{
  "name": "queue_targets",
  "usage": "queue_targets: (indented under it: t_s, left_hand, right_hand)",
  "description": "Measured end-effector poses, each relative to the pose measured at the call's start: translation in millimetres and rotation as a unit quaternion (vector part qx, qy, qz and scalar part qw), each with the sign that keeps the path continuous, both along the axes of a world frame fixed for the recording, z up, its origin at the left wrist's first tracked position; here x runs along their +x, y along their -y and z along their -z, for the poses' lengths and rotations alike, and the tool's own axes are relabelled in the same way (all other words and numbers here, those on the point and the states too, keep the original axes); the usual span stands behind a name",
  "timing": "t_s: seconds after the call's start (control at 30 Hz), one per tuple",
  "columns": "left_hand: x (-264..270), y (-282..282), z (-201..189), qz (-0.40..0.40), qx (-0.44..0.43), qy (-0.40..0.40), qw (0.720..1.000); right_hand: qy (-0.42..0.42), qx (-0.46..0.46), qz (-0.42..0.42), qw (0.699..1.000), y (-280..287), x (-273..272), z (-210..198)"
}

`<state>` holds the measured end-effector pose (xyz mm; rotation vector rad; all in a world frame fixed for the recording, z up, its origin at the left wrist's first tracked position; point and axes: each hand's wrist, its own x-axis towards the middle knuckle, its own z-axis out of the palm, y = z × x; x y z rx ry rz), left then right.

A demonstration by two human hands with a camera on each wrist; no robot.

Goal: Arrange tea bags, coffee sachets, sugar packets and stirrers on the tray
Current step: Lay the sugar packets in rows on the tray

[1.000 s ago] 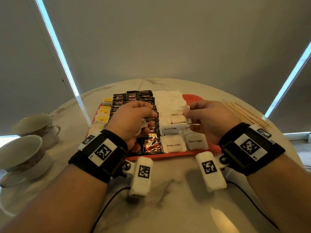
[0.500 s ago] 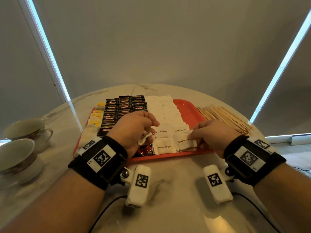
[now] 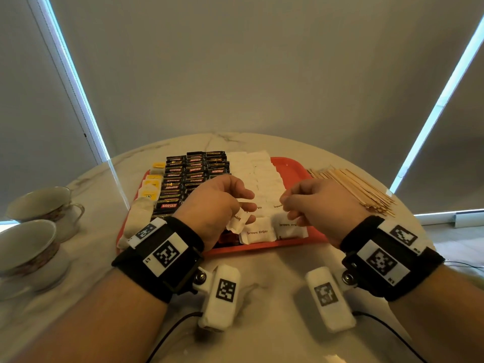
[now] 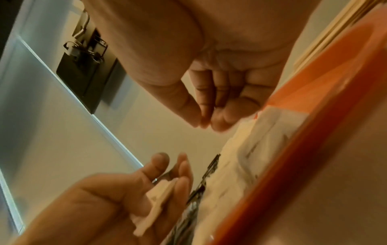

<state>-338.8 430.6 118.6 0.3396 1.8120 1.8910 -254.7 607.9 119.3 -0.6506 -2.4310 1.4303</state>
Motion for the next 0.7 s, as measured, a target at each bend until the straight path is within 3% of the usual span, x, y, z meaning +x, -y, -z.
queue_targets:
  t_s: [0.13,0.27,0.37,0.57,0.7]
  left_hand:
    - [3,-1,0,0.004,-0.012,0.003,1.0]
    - [2,-2,2,0.006,-0.017,-0.002,1.0]
    - [0,-2,4,0.001,-0.024,-0.007,1.0]
    - [-9,1,5,-0.026,-0.004,0.014,1.0]
    - [-16,3,7,-0.038,0.011,0.006,0.999]
  right_hand:
    - [0.076,-0.034,-0.035,0.996,5,-3,2]
    - [-0.024,-0.087,0.022,0.996,-2,-3,6]
    - [-0.077,-0.186,0.066,0.977,-9,-10,8]
    - [-0.06,-0.337,0.047,0.938,-11,-20,12]
    - [-0.066,-0.33,0.049,0.941,-14,-27,10]
